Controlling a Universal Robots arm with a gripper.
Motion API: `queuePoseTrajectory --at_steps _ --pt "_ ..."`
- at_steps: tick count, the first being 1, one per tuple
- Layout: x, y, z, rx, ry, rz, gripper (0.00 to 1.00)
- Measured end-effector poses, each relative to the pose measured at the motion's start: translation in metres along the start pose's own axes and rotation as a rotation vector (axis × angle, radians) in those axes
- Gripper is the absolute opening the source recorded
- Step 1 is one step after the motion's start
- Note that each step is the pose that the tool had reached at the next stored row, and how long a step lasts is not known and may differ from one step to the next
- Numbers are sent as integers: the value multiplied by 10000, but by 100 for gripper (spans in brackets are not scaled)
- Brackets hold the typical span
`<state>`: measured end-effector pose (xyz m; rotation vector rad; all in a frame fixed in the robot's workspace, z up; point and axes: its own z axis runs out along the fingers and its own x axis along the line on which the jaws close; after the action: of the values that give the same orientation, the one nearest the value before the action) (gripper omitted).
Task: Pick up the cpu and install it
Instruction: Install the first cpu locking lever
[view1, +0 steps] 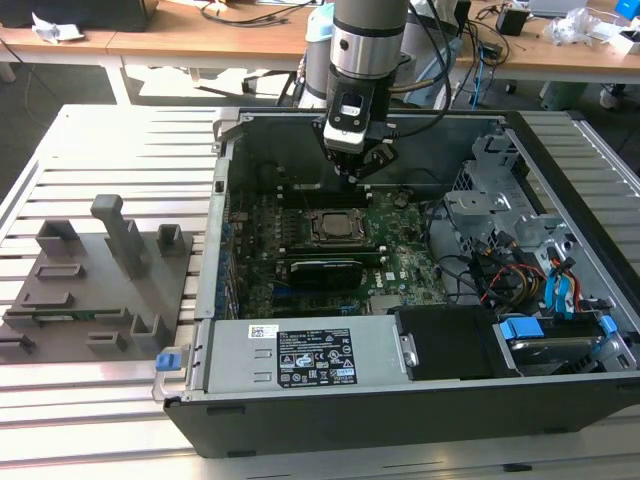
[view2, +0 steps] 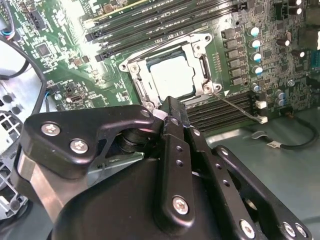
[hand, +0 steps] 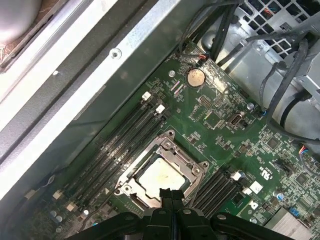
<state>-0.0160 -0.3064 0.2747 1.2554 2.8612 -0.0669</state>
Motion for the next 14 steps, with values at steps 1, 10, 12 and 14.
queuePoseTrajectory --at_steps 1,10,12,14 --pt "0 0 0 -2 -2 -61 11" --pt "-1 1 0 -23 -23 -708 11" --pt "-1 1 0 -27 -29 -866 11" --pt "-1 0 0 -31 -31 -968 11"
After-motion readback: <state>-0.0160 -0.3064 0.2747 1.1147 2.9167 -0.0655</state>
